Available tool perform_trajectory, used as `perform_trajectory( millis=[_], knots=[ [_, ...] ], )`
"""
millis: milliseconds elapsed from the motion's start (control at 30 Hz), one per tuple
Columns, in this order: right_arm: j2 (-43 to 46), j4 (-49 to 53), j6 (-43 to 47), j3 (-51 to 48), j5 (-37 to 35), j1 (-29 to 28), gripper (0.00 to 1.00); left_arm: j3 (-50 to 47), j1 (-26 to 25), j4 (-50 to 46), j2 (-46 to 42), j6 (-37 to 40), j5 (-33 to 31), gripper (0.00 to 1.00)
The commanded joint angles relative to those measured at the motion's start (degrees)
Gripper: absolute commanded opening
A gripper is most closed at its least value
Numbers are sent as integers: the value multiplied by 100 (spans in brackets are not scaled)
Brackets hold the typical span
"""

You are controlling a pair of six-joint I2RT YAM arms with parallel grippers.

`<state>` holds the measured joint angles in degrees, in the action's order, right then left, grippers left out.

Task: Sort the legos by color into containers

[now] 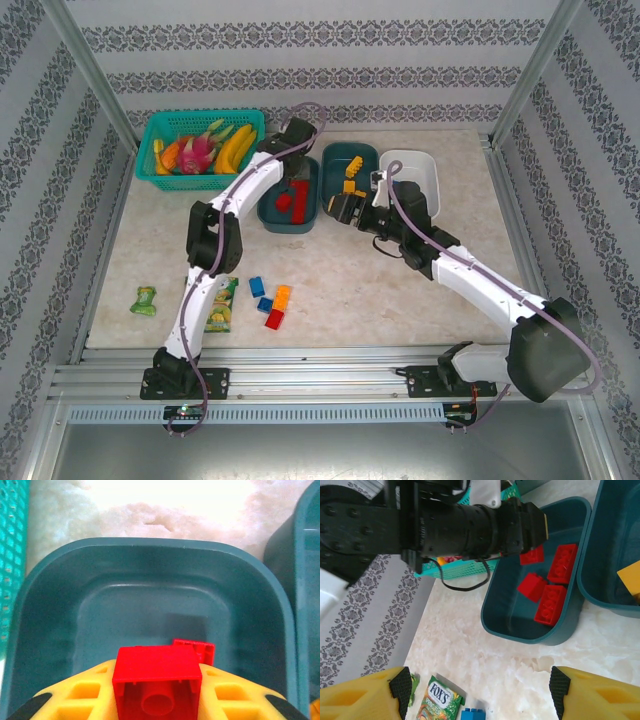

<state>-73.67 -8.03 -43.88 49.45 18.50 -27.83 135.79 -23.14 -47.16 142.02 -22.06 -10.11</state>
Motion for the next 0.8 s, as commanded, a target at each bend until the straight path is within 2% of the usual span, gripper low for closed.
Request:
perform_trajectory(
  millis=[0, 433, 767],
  knots=[
    [-51, -156, -86, 104, 179, 60, 75, 287, 124, 16, 206, 19, -201, 33],
    [-305, -258, -164, 115, 368, 112, 75, 291, 241, -38, 475, 31, -28, 39],
    [-407, 82, 68, 295, 335, -19, 75, 256, 255, -220, 385, 42, 156, 62]
  ],
)
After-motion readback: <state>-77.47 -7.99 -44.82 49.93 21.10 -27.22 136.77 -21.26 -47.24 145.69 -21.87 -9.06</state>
